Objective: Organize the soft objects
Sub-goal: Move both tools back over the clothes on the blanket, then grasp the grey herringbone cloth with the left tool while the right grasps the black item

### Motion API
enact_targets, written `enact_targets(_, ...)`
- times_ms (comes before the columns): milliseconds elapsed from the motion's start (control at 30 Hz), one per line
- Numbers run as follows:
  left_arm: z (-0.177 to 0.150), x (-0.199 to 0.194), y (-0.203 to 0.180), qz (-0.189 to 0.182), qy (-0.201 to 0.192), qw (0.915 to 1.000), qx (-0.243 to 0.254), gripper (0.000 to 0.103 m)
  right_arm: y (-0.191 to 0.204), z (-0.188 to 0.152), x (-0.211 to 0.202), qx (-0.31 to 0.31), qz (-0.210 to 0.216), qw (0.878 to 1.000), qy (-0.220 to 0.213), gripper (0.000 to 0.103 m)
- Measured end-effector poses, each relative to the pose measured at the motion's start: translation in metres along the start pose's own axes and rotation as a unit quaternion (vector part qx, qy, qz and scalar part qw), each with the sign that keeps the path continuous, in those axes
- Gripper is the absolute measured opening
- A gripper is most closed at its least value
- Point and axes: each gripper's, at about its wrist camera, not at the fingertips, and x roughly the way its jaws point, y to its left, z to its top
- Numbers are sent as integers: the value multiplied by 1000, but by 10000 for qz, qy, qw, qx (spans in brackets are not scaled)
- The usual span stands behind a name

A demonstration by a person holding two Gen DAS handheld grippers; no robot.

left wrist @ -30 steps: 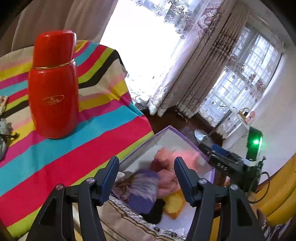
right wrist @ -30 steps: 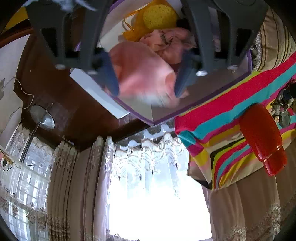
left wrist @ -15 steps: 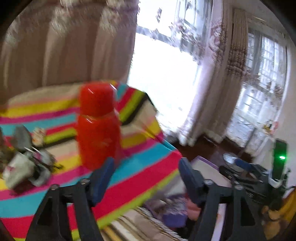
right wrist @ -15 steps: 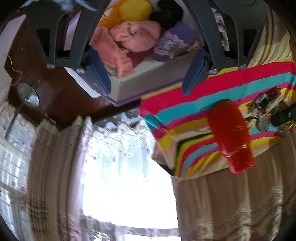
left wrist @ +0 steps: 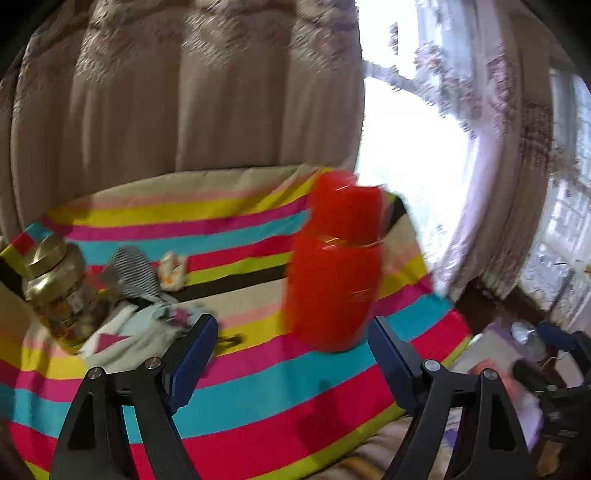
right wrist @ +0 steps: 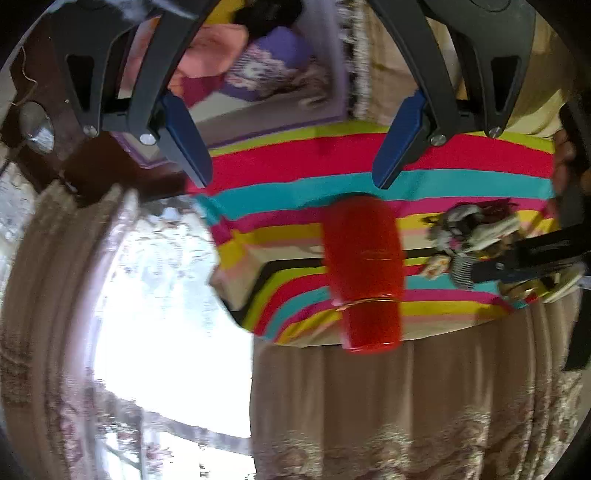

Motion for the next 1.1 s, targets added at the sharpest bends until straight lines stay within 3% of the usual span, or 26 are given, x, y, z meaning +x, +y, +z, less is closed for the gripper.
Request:
enact_targets(267,-11,19,73,461,401,9979,-201,84,40,4,25,-235,602,9977,227,90)
enact_targets(533,-23,55,111,749,1177,9902,30,84,68,13,47,-357,1100,9925,405,90)
enact_targets(867,-33,108,137,1250,1974,9700,663,84,83,23,75,-312,1314,9889,614,90)
enact_targets(933,-34,113,141,1246,2027,9688,689,75,85,23,81,-309,1339,9882,681,90)
enact_targets(1033,-41,121,151,1132,2159,9686,485,47,91,25,92,-352,1377,9868,778,90)
enact_targets(1100,-46,122,155,1072,2153,9699,385,43,98,26,99,-394,1389,9861,824,90)
